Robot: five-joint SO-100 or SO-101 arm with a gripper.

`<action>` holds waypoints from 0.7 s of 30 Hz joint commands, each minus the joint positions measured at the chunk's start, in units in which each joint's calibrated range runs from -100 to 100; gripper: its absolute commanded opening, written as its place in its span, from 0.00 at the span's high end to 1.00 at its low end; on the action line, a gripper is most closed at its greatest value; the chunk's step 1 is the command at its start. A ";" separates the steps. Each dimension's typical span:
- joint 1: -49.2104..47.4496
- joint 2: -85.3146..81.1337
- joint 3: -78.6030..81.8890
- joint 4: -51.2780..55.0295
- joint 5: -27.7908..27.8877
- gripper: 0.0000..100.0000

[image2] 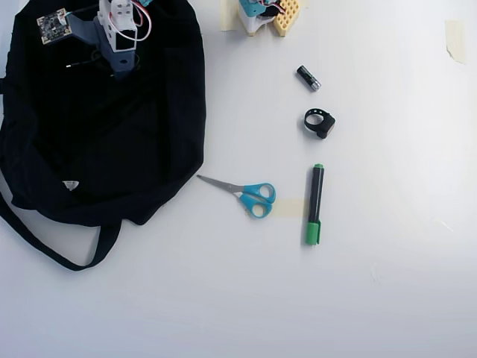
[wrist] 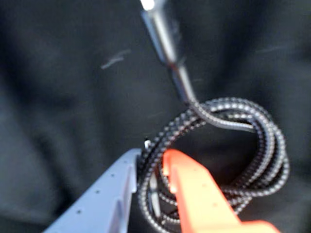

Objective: Put the cable into the black bag

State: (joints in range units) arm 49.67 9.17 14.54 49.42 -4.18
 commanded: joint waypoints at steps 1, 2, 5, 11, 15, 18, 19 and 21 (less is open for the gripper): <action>1.34 -0.54 -1.61 -0.93 1.55 0.97; 1.19 -0.54 -1.61 -0.93 1.55 0.96; 1.19 -0.63 -0.62 -0.07 1.55 0.76; -5.24 -7.68 -2.15 3.21 1.13 0.68; -14.37 -22.20 -0.62 13.20 1.08 0.68; -25.96 -32.33 -0.53 16.56 -2.12 0.68; -27.75 -34.90 0.10 16.56 -2.27 0.68; -34.11 -40.79 3.96 16.56 -2.33 0.68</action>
State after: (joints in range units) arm 20.94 -25.28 16.67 65.74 -6.28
